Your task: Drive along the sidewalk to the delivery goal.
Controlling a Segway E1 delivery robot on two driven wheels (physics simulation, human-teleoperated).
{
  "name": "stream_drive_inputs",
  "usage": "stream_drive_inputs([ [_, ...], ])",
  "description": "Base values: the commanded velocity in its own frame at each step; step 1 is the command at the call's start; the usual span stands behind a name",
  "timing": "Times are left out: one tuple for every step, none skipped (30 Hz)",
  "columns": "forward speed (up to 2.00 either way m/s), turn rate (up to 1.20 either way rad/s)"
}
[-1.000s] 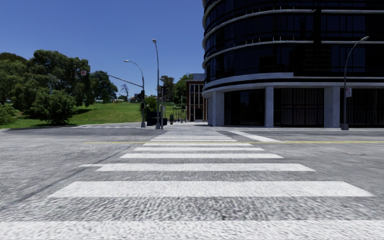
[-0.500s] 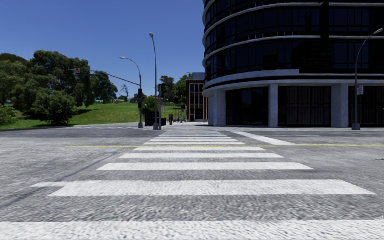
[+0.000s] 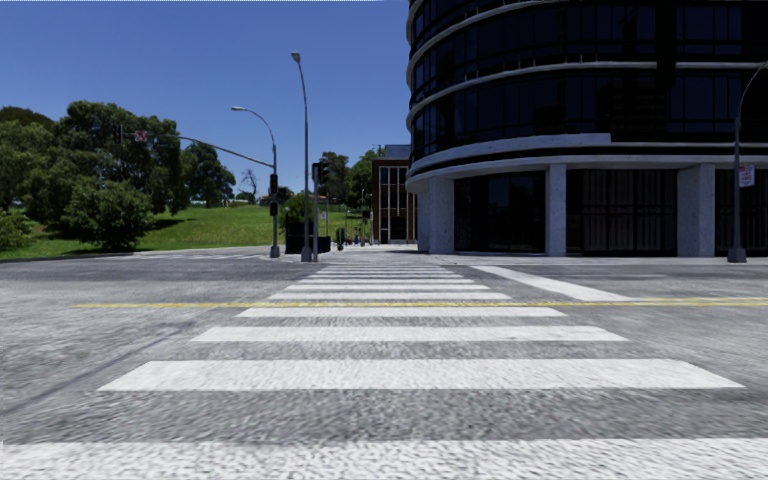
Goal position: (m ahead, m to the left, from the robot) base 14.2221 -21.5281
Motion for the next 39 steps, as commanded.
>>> stream_drive_inputs([
  [2.00, 0.00],
  [2.00, 0.00],
  [2.00, 0.00],
  [2.00, 0.00],
  [2.00, 0.00],
  [2.00, 0.00],
  [2.00, 0.00],
  [2.00, 0.00],
  [2.00, 0.00],
  [2.00, 0.00],
  [2.00, 0.00],
  [2.00, 0.00],
  [2.00, 0.00],
  [2.00, 0.00],
  [2.00, 0.00],
  [1.98, 0.00],
  [1.97, 0.00],
  [1.97, 0.00],
  [1.97, 0.00],
  [1.97, 0.00],
  [1.97, 0.00],
  [1.97, 0.00],
  [1.95, 0.00],
  [1.91, 0.00],
  [1.90, 0.00],
  [1.89, 0.00],
  [1.89, 0.00],
  [1.89, 0.00],
  [1.89, 0.00],
  [1.89, 0.00],
  [1.89, 0.00],
  [1.89, 0.00],
  [1.89, 0.00],
  [1.89, 0.00],
  [1.89, 0.00],
  [1.89, 0.00],
  [1.89, 0.00],
  [1.89, 0.00],
  [1.89, 0.00],
])
